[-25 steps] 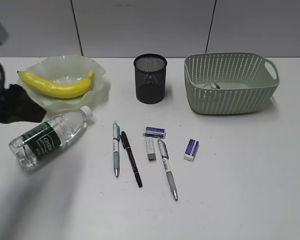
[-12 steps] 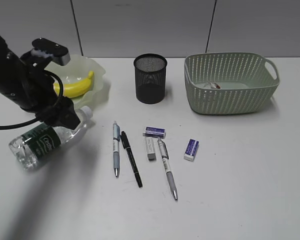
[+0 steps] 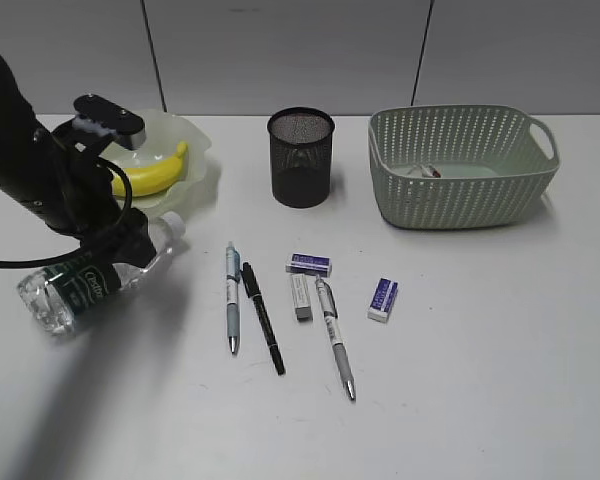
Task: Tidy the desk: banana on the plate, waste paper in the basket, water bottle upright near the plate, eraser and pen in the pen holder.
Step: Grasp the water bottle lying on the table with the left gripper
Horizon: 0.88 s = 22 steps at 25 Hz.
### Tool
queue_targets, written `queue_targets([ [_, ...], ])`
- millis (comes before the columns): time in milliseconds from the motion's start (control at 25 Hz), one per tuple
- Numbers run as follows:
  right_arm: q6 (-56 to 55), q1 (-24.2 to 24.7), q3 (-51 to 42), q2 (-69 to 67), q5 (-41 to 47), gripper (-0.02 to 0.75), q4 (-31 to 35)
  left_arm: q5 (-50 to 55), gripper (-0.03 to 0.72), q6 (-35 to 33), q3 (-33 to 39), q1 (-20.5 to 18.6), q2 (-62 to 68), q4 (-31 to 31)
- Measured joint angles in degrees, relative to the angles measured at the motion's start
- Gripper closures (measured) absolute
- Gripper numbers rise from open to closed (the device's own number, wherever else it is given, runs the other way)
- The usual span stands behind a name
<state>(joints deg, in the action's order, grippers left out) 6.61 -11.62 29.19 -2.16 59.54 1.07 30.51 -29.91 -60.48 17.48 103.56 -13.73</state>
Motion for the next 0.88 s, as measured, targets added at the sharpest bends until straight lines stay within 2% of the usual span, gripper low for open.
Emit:
queue_targets([
  [240,0.0,0.0,0.0,0.0,0.0,0.188,0.0,-4.57,0.121,0.0,-0.38,0.0,2.8,0.66],
  [720,0.0,0.0,0.0,0.0,0.0,0.189,-0.07,-2.39,0.118,0.0,-0.59,0.0,6.63,3.82],
  [800,0.0,0.0,0.0,0.0,0.0,0.189,-0.07,-1.93,0.13,0.0,-0.59,0.11,7.01,4.17],
  [880,0.0,0.0,0.0,0.0,0.0,0.189,-0.07,-1.88,0.174,0.06,-0.59,0.31,7.06,4.43],
])
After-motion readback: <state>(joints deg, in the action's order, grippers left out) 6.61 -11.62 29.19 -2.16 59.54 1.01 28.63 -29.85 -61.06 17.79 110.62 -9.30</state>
